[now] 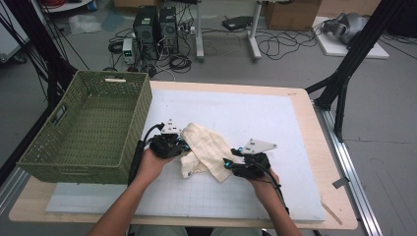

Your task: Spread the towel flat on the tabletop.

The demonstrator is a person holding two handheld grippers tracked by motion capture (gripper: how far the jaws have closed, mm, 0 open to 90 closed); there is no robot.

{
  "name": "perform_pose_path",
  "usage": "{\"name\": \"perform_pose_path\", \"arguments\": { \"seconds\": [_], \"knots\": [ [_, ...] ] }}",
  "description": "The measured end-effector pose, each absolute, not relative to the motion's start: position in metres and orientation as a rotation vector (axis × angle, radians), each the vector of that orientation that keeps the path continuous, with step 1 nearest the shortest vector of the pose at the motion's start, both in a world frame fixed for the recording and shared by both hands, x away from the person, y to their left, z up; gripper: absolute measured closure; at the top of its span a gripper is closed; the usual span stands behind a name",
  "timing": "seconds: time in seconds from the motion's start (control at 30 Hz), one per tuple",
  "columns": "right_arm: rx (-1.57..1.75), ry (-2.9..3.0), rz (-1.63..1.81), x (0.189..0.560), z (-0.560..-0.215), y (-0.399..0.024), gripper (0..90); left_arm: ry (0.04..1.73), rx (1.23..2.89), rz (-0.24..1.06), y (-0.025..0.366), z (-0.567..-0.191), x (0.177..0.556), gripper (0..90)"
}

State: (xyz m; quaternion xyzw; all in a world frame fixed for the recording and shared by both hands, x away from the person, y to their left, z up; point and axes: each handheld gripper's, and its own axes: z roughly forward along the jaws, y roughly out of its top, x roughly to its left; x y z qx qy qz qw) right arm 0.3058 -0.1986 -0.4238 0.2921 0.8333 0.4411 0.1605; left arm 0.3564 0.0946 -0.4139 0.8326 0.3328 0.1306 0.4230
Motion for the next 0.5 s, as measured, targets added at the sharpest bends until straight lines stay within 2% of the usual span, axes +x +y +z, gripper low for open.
{"name": "perform_pose_path", "arguments": {
  "seconds": [0.33,0.4,0.5],
  "knots": [
    [0.749,2.549,1.223,0.305,-0.446,-0.152,53.5,0.851,2.079,0.337,0.095,-0.416,0.358,81.9],
    [0.729,2.546,1.162,0.306,-0.449,-0.148,62.0,0.849,2.082,0.337,0.096,-0.416,0.358,81.9],
    [0.758,2.534,1.172,0.308,-0.447,-0.152,81.3,0.849,2.081,0.336,0.097,-0.416,0.357,81.9]
  ]
}}
